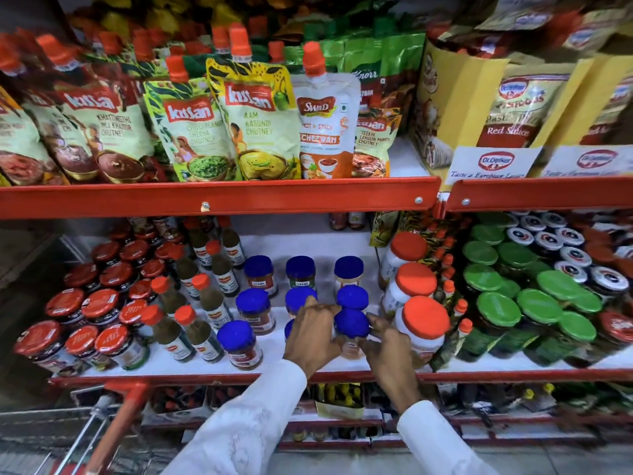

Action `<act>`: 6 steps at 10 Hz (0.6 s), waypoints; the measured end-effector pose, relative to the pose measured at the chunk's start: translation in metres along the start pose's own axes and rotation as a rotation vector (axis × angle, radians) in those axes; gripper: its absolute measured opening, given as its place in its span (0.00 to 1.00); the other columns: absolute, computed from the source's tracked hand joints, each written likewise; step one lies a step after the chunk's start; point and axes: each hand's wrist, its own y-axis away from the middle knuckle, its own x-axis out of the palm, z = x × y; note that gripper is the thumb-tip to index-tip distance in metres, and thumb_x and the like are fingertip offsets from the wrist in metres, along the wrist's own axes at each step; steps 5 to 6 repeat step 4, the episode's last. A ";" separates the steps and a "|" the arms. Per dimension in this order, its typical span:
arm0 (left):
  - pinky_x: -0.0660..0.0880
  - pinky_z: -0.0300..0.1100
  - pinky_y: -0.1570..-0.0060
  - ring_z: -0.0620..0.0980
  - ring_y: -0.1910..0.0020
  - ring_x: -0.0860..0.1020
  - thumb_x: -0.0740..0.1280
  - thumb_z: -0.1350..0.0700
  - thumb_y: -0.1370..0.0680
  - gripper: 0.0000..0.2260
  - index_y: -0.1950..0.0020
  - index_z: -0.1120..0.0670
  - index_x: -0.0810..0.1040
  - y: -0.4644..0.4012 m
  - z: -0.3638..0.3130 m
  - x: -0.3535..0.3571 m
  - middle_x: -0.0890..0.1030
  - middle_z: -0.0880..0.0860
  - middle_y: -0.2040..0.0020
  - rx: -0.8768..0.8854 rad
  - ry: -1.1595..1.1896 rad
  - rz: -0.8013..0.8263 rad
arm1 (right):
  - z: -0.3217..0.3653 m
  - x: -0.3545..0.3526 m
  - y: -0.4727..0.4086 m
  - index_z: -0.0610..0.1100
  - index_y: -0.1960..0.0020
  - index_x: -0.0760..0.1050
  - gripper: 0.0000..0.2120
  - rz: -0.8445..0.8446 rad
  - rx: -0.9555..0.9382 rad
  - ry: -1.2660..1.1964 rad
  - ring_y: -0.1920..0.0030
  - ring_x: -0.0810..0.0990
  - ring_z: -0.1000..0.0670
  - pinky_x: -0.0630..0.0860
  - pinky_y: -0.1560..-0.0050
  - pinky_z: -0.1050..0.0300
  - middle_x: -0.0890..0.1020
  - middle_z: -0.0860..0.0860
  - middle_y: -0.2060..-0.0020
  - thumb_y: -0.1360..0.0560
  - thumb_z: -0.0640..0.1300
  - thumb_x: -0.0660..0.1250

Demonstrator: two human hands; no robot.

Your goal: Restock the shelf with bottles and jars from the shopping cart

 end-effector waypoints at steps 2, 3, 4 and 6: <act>0.76 0.48 0.48 0.54 0.42 0.73 0.74 0.53 0.30 0.18 0.41 0.51 0.80 0.007 -0.010 0.007 0.84 0.53 0.48 -0.092 0.061 -0.020 | -0.008 -0.011 -0.004 0.45 0.35 0.76 0.26 0.041 -0.050 0.009 0.46 0.78 0.55 0.71 0.49 0.68 0.83 0.50 0.44 0.29 0.25 0.66; 0.75 0.46 0.46 0.52 0.42 0.74 0.75 0.52 0.30 0.18 0.41 0.51 0.80 0.010 -0.012 0.012 0.83 0.53 0.47 -0.118 0.076 -0.045 | -0.012 -0.015 -0.005 0.43 0.35 0.75 0.26 0.072 -0.079 0.011 0.45 0.73 0.60 0.69 0.46 0.68 0.78 0.57 0.46 0.29 0.25 0.66; 0.73 0.44 0.46 0.52 0.41 0.74 0.75 0.51 0.30 0.18 0.41 0.51 0.80 0.012 -0.013 0.013 0.83 0.52 0.46 -0.133 0.097 -0.062 | -0.017 -0.014 -0.006 0.43 0.32 0.73 0.27 0.083 -0.088 0.014 0.39 0.74 0.58 0.69 0.41 0.65 0.78 0.54 0.40 0.28 0.26 0.66; 0.73 0.44 0.46 0.52 0.41 0.74 0.75 0.51 0.30 0.18 0.41 0.51 0.80 0.012 -0.013 0.013 0.83 0.52 0.46 -0.133 0.097 -0.062 | -0.017 -0.014 -0.006 0.43 0.32 0.73 0.27 0.083 -0.088 0.014 0.39 0.74 0.58 0.69 0.41 0.65 0.78 0.54 0.40 0.28 0.26 0.66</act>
